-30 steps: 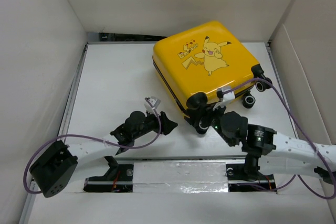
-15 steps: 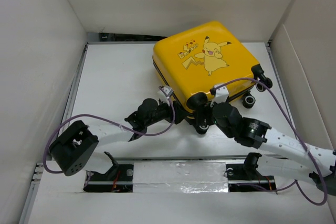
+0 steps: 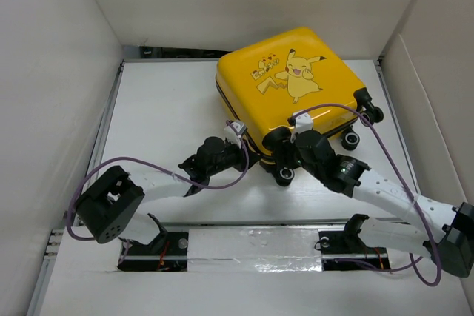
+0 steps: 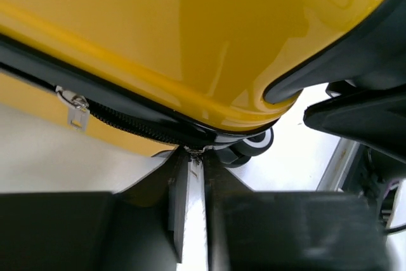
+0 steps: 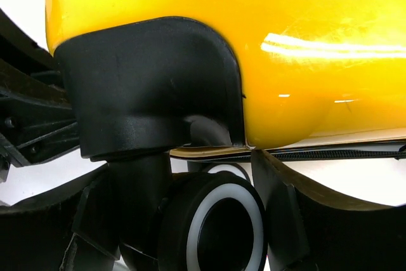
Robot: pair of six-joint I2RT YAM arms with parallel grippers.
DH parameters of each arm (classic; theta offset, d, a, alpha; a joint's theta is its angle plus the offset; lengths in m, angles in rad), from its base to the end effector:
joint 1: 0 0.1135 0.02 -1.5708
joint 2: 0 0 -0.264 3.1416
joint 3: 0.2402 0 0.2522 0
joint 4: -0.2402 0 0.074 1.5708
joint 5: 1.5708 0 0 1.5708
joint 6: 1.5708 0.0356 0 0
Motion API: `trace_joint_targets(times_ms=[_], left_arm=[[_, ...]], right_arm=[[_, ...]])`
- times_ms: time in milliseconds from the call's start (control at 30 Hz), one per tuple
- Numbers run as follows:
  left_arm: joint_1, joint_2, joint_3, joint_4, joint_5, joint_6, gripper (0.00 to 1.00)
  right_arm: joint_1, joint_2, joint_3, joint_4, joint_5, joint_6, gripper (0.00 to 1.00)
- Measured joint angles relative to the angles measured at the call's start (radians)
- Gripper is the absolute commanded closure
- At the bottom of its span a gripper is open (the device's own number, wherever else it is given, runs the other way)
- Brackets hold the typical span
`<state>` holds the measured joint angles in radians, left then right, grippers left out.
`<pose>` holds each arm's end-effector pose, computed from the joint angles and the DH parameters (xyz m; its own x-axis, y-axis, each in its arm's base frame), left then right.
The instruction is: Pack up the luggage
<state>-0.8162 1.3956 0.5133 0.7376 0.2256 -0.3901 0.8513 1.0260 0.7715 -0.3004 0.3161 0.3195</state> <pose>0.1884 -0.2120 0.2067 -0.4190 -0.0954 -0.9029 0.7594 0.5083 -0.4061 0.1579 0.1635 0.2789 -0.4995 -0.1171 -0.8584 -0.4043 0.9078 0.1115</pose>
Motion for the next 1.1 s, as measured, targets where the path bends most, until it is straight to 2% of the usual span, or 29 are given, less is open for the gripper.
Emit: trace_joint_targets(times_ms=[67,100,367,600,867,900,967,1000,1100], left_arm=[[0.0,0.004,0.009,-0.007,-0.017,0.004,1.0],[0.0,0.004,0.014,-0.016,-0.026,0.006,1.0],[-0.031,-0.031,0.051,-0.137,-0.179,0.008,1.0],[-0.028,-0.031,0.108,-0.254,-0.43,0.012,1.0],[0.008,-0.014,0.137,-0.289,-0.426,-0.034,0.98],[0.018,-0.011,0.143,-0.295,-0.424,-0.04,0.86],[0.051,-0.01,0.146,-0.313,-0.434,-0.052,0.56],[0.074,-0.011,0.145,-0.318,-0.442,-0.056,0.33],[0.145,-0.066,0.1,-0.315,-0.521,-0.082,0.15]], right_arm=[[-0.008,0.011,0.002,0.014,-0.008,-0.006,0.84],[-0.011,0.014,0.002,0.022,-0.01,-0.007,1.0],[-0.042,-0.034,-0.057,0.105,-0.054,-0.014,1.0],[-0.05,-0.071,-0.1,0.152,-0.09,-0.027,1.0],[-0.047,-0.098,-0.106,0.134,-0.125,-0.037,1.0],[-0.038,-0.104,-0.109,0.134,-0.13,-0.037,1.0],[-0.017,-0.109,-0.113,0.134,-0.137,-0.04,1.0],[-0.003,-0.108,-0.113,0.135,-0.135,-0.042,1.0],[0.045,-0.089,-0.11,0.149,-0.101,-0.045,1.0]])
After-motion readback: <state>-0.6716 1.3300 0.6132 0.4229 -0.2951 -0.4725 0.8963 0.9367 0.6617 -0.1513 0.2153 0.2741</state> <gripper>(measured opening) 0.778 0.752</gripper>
